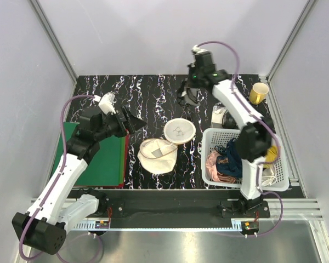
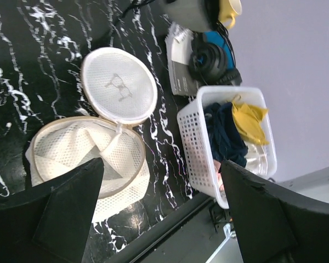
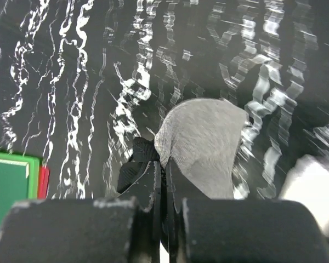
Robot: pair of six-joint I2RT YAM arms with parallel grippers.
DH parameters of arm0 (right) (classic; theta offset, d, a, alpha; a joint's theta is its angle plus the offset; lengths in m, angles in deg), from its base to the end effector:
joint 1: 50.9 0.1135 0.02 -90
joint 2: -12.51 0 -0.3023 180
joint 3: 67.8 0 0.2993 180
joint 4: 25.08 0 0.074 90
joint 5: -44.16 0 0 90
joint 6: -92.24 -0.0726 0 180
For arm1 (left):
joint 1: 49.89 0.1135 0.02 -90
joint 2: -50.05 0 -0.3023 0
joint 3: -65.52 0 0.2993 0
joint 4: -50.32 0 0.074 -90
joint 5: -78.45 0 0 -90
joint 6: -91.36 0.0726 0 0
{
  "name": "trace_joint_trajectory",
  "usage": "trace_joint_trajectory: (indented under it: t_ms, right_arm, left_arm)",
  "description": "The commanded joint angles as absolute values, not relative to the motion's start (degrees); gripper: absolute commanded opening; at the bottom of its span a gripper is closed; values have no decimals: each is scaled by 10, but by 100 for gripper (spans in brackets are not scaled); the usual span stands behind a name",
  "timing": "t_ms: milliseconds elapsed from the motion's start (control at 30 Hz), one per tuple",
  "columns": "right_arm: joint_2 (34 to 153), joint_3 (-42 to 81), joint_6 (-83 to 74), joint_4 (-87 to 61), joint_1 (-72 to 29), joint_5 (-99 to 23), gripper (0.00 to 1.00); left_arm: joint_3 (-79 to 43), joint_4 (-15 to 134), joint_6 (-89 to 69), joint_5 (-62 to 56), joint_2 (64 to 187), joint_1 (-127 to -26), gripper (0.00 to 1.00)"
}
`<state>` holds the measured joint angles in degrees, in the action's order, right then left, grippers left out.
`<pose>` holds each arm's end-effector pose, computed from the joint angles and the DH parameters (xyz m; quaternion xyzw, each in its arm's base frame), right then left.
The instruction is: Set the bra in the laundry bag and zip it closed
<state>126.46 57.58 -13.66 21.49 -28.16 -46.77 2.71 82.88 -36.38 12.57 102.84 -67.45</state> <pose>0.5132 0.2138 0.3647 -0.0492 0.8862 0.1456 0.4371 0.2403 -0.1072 0.3526 -0.0283 0.8211 -0.4059 0.4004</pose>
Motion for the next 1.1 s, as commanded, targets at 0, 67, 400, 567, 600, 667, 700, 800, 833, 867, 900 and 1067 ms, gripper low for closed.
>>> trace_joint_trajectory:
  t_ms: [0, 67, 400, 567, 600, 667, 700, 800, 833, 867, 900, 1067]
  right_arm:
    - [1361, 682, -122, 159, -215, -539, 0]
    - [1443, 754, -131, 164, -203, -508, 25]
    - [1444, 753, -209, 254, -194, -431, 83]
    - [1353, 592, -227, 222, -203, -455, 83]
    - [1344, 569, -237, 197, -208, -455, 82]
    - [1322, 505, -279, 140, -223, -437, 77]
    - [1319, 487, -296, 121, -230, -402, 75]
    - [1326, 457, -352, 67, -243, -357, 63]
    - [1333, 454, -362, 57, -244, -353, 62]
    - [1338, 455, -376, 36, -244, -349, 62]
    - [1350, 461, -380, 27, -244, -344, 62]
    - [1400, 499, -403, -8, -244, -306, 67]
  left_arm:
    - [24, 804, -392, 125, 1045, -640, 92]
    - [24, 803, -393, 118, 1061, -625, 92]
    - [-31, 802, -343, 155, 1200, -587, 93]
    - [-60, 771, -328, 121, 1288, -604, 77]
    - [-79, 769, -324, 104, 1305, -607, 71]
    - [-104, 768, -310, 94, 1362, -612, 66]
    - [-139, 771, -305, 92, 1384, -613, 61]
    - [-212, 783, -267, 74, 1464, -616, 56]
    - [-231, 784, -239, 62, 1492, -621, 57]
    - [-246, 786, -226, 48, 1507, -624, 57]
    - [-258, 786, -217, 27, 1521, -625, 57]
    - [-325, 792, -211, 33, 1612, -625, 58]
